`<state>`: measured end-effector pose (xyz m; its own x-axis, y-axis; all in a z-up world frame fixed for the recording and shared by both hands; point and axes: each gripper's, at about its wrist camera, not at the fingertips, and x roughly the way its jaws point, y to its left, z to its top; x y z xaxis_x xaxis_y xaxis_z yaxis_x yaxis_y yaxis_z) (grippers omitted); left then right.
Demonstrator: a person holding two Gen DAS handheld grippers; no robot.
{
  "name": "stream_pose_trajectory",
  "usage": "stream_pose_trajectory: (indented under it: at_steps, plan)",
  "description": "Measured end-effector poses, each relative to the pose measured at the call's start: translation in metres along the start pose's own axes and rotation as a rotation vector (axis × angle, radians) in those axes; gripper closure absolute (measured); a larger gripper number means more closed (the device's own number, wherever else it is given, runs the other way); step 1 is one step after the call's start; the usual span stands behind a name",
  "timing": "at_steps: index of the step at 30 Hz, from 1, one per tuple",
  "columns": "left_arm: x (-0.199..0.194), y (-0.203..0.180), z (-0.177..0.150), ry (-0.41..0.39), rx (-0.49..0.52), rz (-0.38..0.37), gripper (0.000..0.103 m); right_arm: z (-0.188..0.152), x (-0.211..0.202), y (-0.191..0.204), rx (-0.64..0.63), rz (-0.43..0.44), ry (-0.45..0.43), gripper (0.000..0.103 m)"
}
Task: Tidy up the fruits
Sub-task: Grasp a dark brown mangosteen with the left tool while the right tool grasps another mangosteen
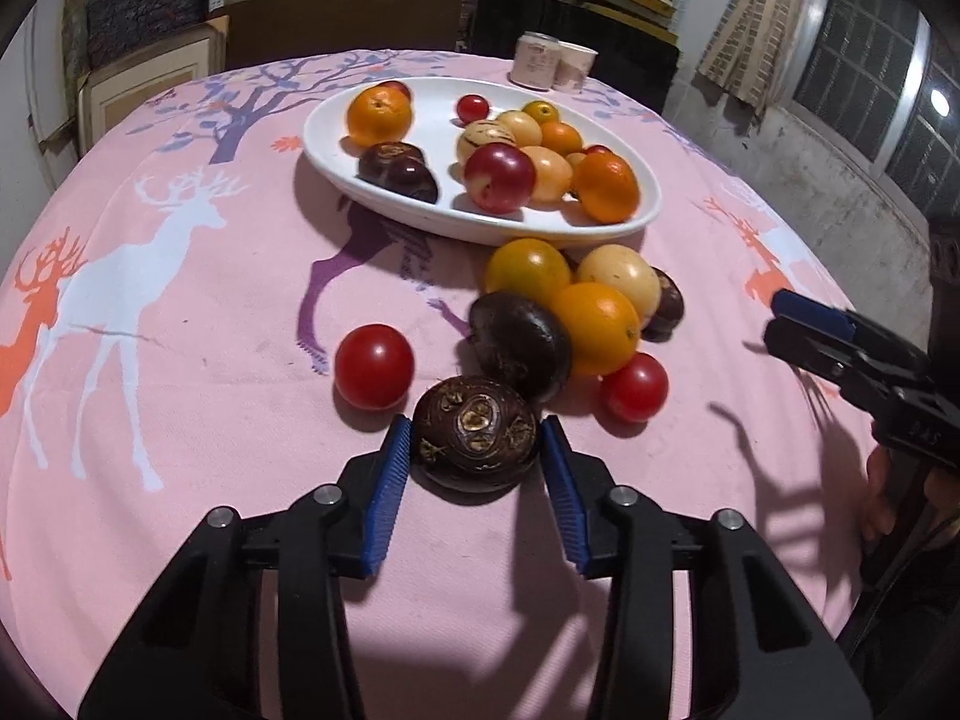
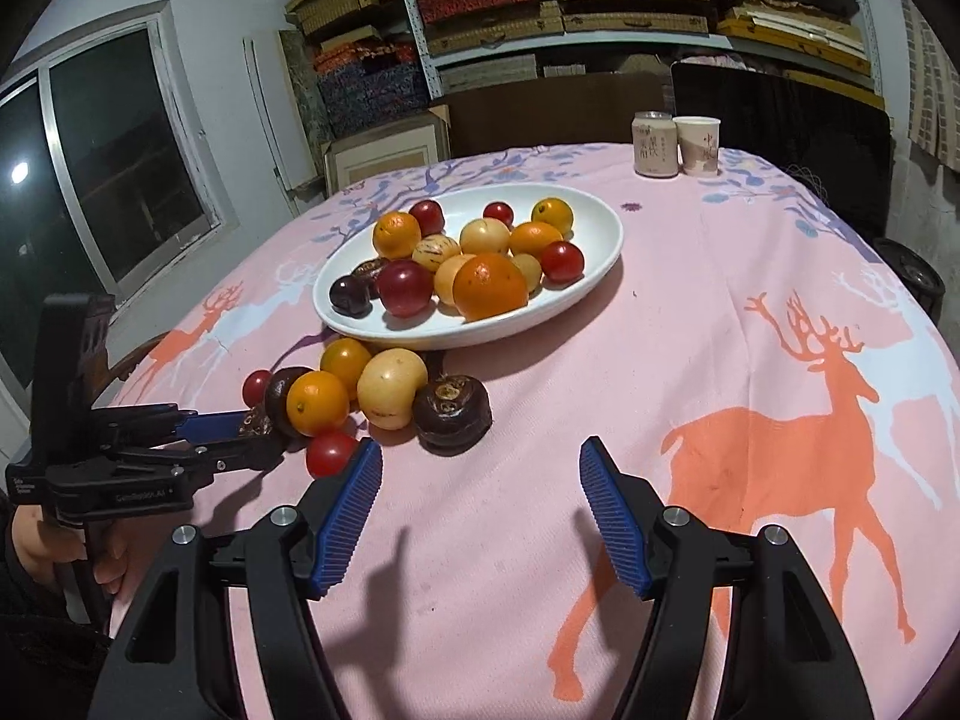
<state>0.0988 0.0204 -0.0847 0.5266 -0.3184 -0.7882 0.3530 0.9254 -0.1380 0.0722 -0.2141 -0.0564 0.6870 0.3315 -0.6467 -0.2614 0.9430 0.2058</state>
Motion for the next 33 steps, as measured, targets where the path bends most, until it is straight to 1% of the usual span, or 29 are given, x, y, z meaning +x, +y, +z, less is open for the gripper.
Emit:
stream_pose_trajectory:
  at_steps: [1,6,8,10,12,13,14,15,16,17,18,20,22,23,25,26,29,30,31,32,33]
  plan:
    - [0.000,-0.005,0.000,0.001,0.023,0.012,0.060,0.000,0.001,0.001,-0.004,0.001,0.004,0.034]
    - [0.004,-0.013,0.001,0.020,0.056,0.060,0.059,-0.001,0.002,0.001,-0.001,-0.016,0.013,0.034]
    - [0.006,-0.017,0.001,0.026,0.078,0.076,0.056,-0.001,0.004,0.002,-0.001,-0.021,0.022,0.034]
    - [0.008,-0.019,0.003,0.030,0.080,0.072,0.047,-0.001,0.004,0.004,-0.008,-0.025,0.027,0.034]
    - [0.010,-0.019,0.004,0.030,0.071,0.064,0.042,-0.001,0.005,0.006,-0.016,-0.023,0.027,0.034]
    - [0.010,-0.020,0.005,0.031,0.071,0.064,0.042,-0.001,0.004,0.007,-0.022,-0.026,0.026,0.034]
    - [0.011,-0.021,0.006,0.030,0.073,0.062,0.042,-0.002,0.004,0.008,-0.027,-0.030,0.022,0.034]
    - [0.010,-0.021,0.006,0.024,0.073,0.057,0.044,-0.002,0.003,0.009,-0.031,-0.033,0.017,0.034]
    - [0.007,-0.020,0.005,0.012,0.069,0.043,0.060,-0.002,0.002,0.010,-0.036,-0.033,0.011,0.034]
    - [0.005,-0.020,0.005,0.001,0.067,0.021,0.061,-0.002,0.001,0.010,-0.038,-0.033,0.010,0.034]
    - [0.002,-0.021,0.003,-0.014,0.075,0.023,0.061,-0.002,0.001,0.010,-0.040,-0.035,0.013,0.034]
    - [-0.010,-0.030,-0.003,-0.064,0.120,0.056,0.061,-0.002,0.004,0.012,-0.050,-0.034,0.027,0.034]
    - [-0.020,-0.032,-0.008,-0.109,0.129,0.043,0.061,0.000,0.008,0.015,-0.074,-0.024,0.045,0.034]
    - [-0.025,-0.029,-0.010,-0.129,0.116,0.034,0.061,0.002,0.011,0.016,-0.082,-0.014,0.058,0.035]
    - [-0.037,-0.018,-0.011,-0.192,0.063,-0.007,0.061,0.006,0.019,0.019,-0.095,0.008,0.092,0.036]
    - [-0.042,-0.012,-0.012,-0.218,0.030,-0.014,0.061,0.010,0.024,0.021,-0.108,0.006,0.111,0.038]
    - [-0.045,-0.004,-0.012,-0.233,-0.012,-0.025,0.061,0.021,0.033,0.029,-0.189,-0.056,0.110,0.040]
    - [-0.044,-0.005,-0.012,-0.227,-0.014,-0.027,0.061,0.023,0.038,0.031,-0.212,-0.068,0.114,0.043]
    - [-0.043,-0.005,-0.012,-0.221,-0.016,-0.026,0.061,0.026,0.045,0.033,-0.227,-0.069,0.134,0.045]
    - [-0.042,-0.004,-0.011,-0.218,-0.018,-0.030,0.061,0.027,0.053,0.034,-0.236,-0.058,0.156,0.050]
    - [-0.042,-0.004,-0.011,-0.215,-0.018,-0.035,0.061,0.027,0.059,0.036,-0.247,-0.051,0.174,0.052]
